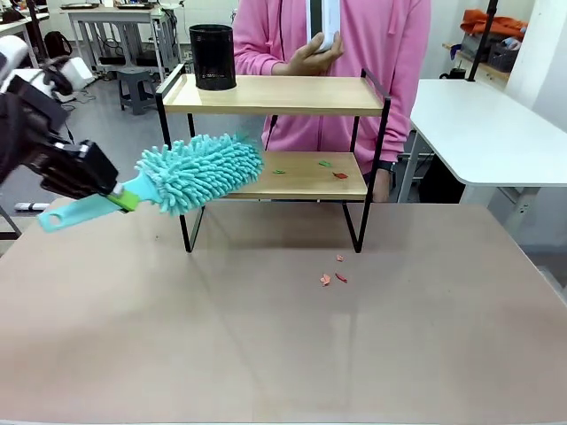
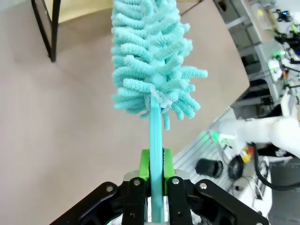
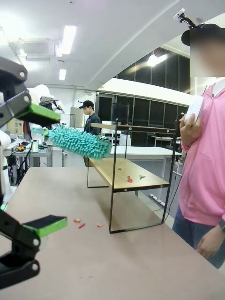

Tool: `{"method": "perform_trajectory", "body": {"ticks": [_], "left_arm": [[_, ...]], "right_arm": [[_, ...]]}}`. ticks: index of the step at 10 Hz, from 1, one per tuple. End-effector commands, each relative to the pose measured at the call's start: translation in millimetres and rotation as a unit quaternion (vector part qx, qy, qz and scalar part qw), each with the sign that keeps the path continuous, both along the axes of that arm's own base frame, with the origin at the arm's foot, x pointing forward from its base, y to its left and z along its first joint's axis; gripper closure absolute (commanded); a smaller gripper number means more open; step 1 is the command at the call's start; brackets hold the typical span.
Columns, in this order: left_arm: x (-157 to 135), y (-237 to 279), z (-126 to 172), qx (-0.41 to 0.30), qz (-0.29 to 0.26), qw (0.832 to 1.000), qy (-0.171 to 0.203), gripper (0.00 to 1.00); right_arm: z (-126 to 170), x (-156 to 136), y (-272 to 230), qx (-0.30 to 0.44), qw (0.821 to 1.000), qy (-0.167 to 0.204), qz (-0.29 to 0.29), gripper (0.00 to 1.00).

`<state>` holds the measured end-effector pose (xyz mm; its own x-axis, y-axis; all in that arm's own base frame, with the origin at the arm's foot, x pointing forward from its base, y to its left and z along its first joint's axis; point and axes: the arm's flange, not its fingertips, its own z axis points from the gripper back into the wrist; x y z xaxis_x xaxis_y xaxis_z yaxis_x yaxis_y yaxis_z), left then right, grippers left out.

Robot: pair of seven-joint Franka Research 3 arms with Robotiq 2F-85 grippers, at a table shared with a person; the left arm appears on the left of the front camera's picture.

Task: Clean the shelf.
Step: Clean the remaining tier of the Shelf with the Duster once objects are removed.

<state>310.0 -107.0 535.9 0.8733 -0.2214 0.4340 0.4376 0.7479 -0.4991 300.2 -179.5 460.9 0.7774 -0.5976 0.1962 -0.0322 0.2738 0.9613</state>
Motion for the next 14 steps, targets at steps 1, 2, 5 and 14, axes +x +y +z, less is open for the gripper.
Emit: {"method": "perform_trajectory", "body": {"ticks": [1, 2, 5, 14], "left_arm": [[14, -21, -10, 0.014, 0.06, 0.998, -0.032, 0.88], [22, -33, -16, 0.025, 0.084, 0.995, -0.047, 0.88], [43, -58, -36, 0.063, 0.137, 0.986, -0.074, 0.88], [74, -133, -54, 0.088, 0.08, 0.99, -0.08, 0.88]], "right_arm": [[1, 4, 0, 0.001, 1.0, -0.019, -0.003, 0.0], [1, 4, 0, 0.001, 1.0, -0.019, -0.003, 0.0], [1, 4, 0, 0.001, 1.0, -0.019, -0.003, 0.0], [1, 4, 0, 0.001, 1.0, -0.019, -0.003, 0.0]]}}
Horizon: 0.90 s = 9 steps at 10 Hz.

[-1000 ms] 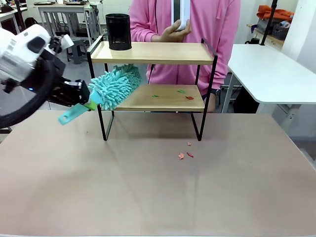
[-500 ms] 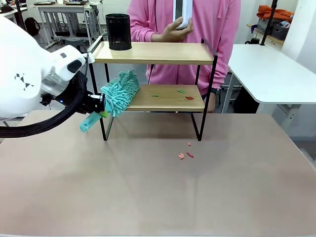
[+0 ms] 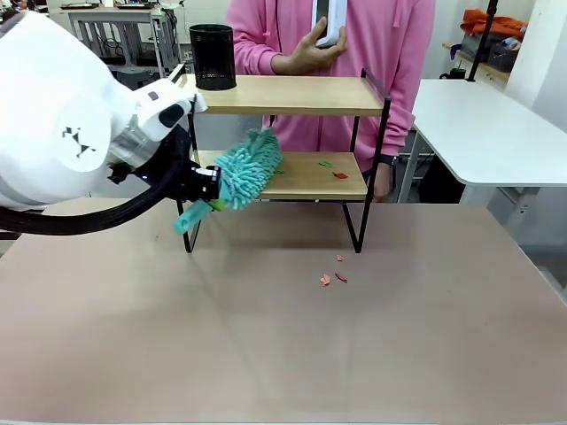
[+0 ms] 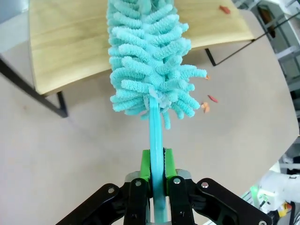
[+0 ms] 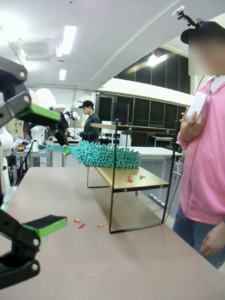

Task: Clean the shelf.
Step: Clean the remaining tier of the Shelf with the Duster once objects are removed.

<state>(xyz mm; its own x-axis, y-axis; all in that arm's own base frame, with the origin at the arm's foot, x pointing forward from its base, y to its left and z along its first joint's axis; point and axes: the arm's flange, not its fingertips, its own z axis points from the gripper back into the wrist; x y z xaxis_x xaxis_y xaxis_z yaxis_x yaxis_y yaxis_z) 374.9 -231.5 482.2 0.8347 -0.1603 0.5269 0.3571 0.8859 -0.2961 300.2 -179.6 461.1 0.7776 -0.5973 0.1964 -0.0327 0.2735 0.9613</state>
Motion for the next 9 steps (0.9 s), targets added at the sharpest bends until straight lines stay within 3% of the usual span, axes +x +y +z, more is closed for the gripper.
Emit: {"method": "perform_trajectory", "body": {"ticks": [1, 9], "left_arm": [[12, -23, -4, 0.006, -0.022, 1.0, -0.005, 0.88], [14, -82, -3, 0.001, -0.105, 0.994, 0.019, 0.88]], "right_arm": [[1, 4, 1, 0.001, 1.0, -0.019, -0.003, 0.0], [1, 4, 1, 0.001, 1.0, -0.019, -0.003, 0.0]]}}
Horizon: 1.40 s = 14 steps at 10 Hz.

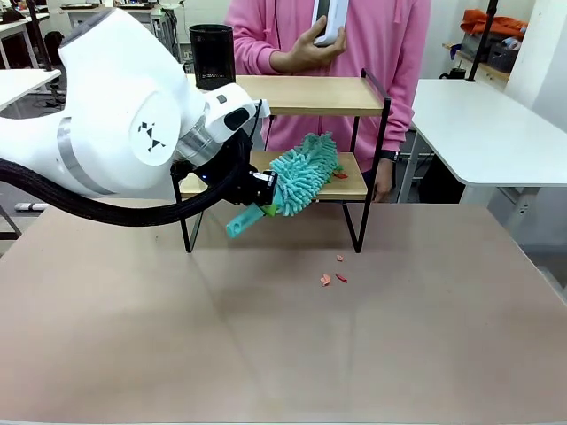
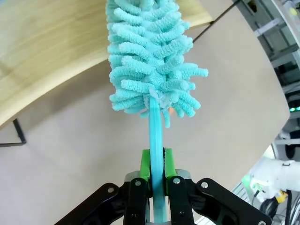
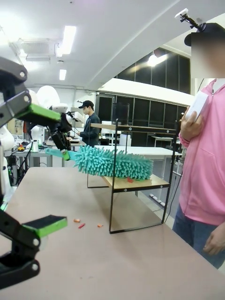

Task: Clean the shelf.
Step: Clean the remaining tier of the Shelf with the Duster once objects are removed.

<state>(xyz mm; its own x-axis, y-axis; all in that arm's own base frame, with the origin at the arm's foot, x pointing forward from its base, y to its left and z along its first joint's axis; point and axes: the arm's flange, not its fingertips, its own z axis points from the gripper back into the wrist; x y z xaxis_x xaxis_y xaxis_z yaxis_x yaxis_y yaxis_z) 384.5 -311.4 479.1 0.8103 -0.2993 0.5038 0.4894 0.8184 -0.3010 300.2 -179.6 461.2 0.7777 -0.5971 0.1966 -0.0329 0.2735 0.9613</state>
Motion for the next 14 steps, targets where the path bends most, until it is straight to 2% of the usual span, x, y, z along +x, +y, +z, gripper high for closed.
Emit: {"method": "perform_trajectory", "body": {"ticks": [1, 3, 7, 11, 14], "left_arm": [[3, -7, 0, -0.003, -0.038, 0.999, 0.007, 0.88], [-1, -10, 5, -0.009, -0.102, 0.994, 0.025, 0.88], [-8, 28, 18, 0.035, -0.18, 0.982, 0.038, 0.88], [-33, 87, 52, 0.004, -0.178, 0.983, 0.044, 0.88], [-44, 109, 58, -0.008, -0.172, 0.984, 0.036, 0.88]], "right_arm": [[0, 4, 1, 0.001, 1.0, -0.019, -0.003, 0.0], [0, 4, 1, 0.001, 1.0, -0.019, -0.003, 0.0], [0, 4, 1, 0.001, 1.0, -0.019, -0.003, 0.0], [0, 4, 1, 0.001, 1.0, -0.019, -0.003, 0.0], [0, 4, 1, 0.001, 1.0, -0.019, -0.003, 0.0]]}}
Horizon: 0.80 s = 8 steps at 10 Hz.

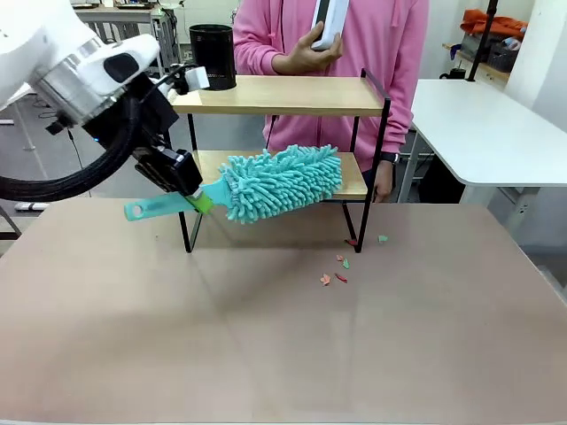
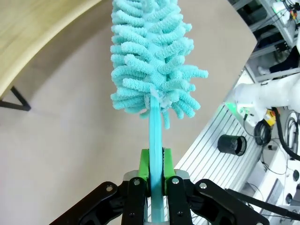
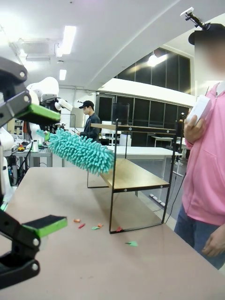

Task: Clean the shelf.
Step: Clean the remaining tier of the Shelf with the Duster once objects are removed.

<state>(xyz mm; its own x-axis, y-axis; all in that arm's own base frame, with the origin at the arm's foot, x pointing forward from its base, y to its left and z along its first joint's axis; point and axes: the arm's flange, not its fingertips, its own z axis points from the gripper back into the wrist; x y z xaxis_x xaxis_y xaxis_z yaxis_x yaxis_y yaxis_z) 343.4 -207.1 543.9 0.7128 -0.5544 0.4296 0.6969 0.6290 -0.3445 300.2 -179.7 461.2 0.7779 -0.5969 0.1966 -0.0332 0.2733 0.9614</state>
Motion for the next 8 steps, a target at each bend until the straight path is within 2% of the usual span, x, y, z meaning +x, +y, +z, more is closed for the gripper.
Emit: {"method": "perform_trajectory", "body": {"ticks": [1, 2, 3, 4, 6, 7, 8], "left_arm": [[-4, 9, -6, -0.019, -0.013, 1.0, -0.002, 0.88], [-7, 18, -1, -0.026, -0.028, 0.999, 0.011, 0.88], [-12, 38, 8, -0.034, -0.079, 0.996, 0.037, 0.88], [-19, 71, 21, -0.041, -0.164, 0.983, 0.074, 0.88], [-32, 136, 42, -0.084, -0.256, 0.958, 0.098, 0.88], [-37, 168, 52, -0.13, -0.239, 0.959, 0.076, 0.88], [-48, 210, 63, -0.188, -0.21, 0.959, 0.035, 0.88]], "right_arm": [[0, 4, 1, 0.001, 1.0, -0.019, -0.003, 0.0], [0, 4, 1, 0.001, 1.0, -0.019, -0.003, 0.0], [0, 4, 1, 0.001, 1.0, -0.019, -0.003, 0.0], [0, 4, 1, 0.001, 1.0, -0.019, -0.003, 0.0], [0, 4, 1, 0.001, 1.0, -0.019, -0.003, 0.0], [0, 4, 1, 0.001, 1.0, -0.019, -0.003, 0.0], [0, 4, 1, 0.001, 1.0, -0.019, -0.003, 0.0]]}}
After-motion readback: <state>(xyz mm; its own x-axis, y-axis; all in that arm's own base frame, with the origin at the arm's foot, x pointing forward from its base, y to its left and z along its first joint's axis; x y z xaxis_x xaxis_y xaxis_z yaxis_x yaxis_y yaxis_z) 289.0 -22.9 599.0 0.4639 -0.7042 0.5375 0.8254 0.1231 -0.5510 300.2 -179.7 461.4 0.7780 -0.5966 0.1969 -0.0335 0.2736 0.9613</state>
